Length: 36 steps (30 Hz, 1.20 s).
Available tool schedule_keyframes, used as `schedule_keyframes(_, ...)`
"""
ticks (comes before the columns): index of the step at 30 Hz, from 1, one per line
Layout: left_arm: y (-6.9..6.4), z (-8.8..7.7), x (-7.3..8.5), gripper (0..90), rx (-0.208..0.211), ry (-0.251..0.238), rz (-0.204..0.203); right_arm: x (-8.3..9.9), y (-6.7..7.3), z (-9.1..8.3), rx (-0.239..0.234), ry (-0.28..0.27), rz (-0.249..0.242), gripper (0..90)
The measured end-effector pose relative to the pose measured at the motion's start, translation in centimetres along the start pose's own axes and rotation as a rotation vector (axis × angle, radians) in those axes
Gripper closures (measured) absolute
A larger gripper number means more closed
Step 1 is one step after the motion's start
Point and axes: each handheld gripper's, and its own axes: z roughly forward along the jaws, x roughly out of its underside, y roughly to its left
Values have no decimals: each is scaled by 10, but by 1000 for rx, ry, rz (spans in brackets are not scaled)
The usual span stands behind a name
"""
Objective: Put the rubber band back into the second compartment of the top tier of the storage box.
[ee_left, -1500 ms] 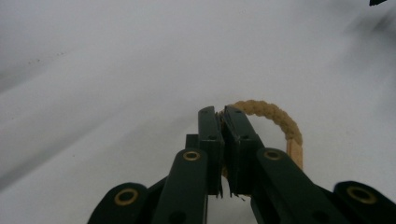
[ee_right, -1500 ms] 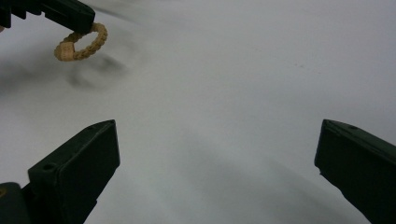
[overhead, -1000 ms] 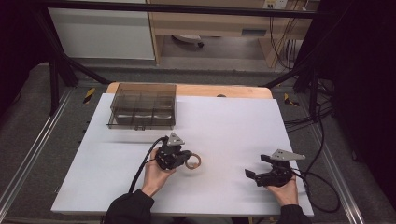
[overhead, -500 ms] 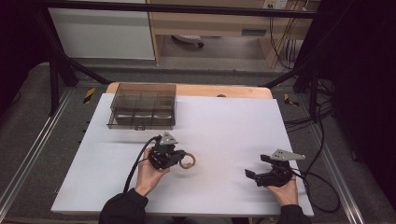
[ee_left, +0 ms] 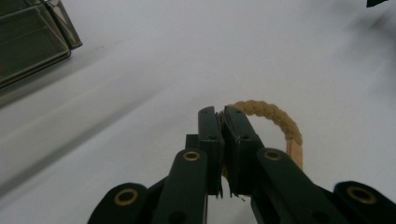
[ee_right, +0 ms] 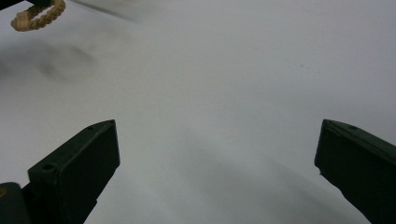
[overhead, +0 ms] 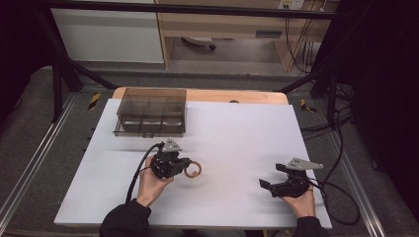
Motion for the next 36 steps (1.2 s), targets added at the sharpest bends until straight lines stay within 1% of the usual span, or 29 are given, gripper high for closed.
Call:
schedule_keyframes(12, 12, -16, 4, 853, -22, -2, -14, 0, 0, 0, 0, 1, 2, 7)
schedule_keyframes(19, 20, -24, 7, 853, -36, -8, -31, 0, 0, 0, 1, 1, 2, 7)
schedule_keyframes(32, 32, -37, 10, 853, -57, -9, -44, 0, 0, 0, 0, 2, 3, 7)
schedule_keyframes(33, 33, -38, 10, 853, -64, -10, -43, 0, 0, 0, 1, 2, 2, 7)
schedule_keyframes(36, 35, -41, 10, 853, -64, -8, -45, 0, 0, 0, 0, 2, 1, 7)
